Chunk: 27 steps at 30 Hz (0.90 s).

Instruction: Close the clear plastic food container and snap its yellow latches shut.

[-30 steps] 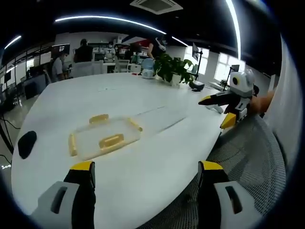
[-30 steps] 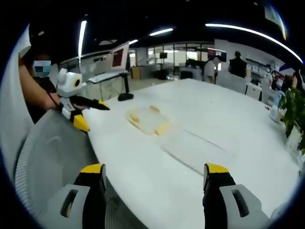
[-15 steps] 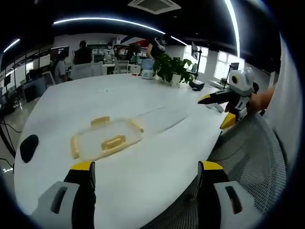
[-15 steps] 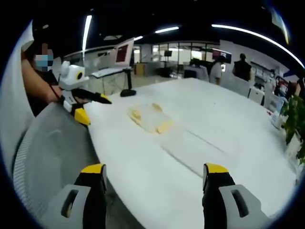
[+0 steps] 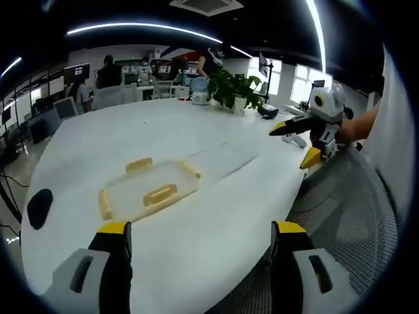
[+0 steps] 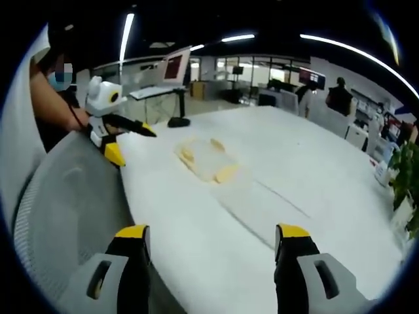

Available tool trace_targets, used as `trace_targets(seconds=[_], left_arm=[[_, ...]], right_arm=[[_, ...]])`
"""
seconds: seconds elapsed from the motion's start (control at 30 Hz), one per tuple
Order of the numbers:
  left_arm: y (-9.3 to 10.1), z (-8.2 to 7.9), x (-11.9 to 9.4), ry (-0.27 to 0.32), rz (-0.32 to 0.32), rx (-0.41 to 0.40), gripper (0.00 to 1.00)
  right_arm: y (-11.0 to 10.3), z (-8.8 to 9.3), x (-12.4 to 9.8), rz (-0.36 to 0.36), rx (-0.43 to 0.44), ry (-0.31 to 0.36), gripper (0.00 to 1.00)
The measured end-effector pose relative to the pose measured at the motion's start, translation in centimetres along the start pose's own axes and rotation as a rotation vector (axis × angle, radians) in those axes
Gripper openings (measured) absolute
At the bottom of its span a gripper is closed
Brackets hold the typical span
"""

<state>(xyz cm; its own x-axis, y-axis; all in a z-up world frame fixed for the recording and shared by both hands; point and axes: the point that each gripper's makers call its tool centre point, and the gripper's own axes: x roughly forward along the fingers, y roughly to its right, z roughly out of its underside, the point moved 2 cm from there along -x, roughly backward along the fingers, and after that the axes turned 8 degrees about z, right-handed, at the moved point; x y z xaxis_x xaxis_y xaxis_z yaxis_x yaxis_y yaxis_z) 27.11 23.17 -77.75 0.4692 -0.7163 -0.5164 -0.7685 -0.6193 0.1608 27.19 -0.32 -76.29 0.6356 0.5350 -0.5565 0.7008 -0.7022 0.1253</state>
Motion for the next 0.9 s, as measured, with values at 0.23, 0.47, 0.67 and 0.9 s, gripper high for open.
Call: trace_targets(seconds=[0.23,0.47,0.67,0.9], left_arm=[[-0.2,0.1,0.2,-0.028,0.018,0.036,0.89],[-0.2,0.0,0.4,-0.027,0.043,0.021,0.89],[-0.8,0.2,0.1,-0.035,0.037,0.025,0.88],[-1.5,0.2,-0.1,-0.040,0.035,0.028,0.88]], right_arm=[[-0.1,-0.5,0.8,-0.015,-0.016,0.003,0.77],[-0.5,-0.5,1.2,-0.038,-0.046,-0.015,0.68],[-0.3,-1.0,1.7,-0.040,-0.044,-0.005,0.72],[-0.2,-1.5,2.3,-0.047,-0.053,-0.003,0.73]])
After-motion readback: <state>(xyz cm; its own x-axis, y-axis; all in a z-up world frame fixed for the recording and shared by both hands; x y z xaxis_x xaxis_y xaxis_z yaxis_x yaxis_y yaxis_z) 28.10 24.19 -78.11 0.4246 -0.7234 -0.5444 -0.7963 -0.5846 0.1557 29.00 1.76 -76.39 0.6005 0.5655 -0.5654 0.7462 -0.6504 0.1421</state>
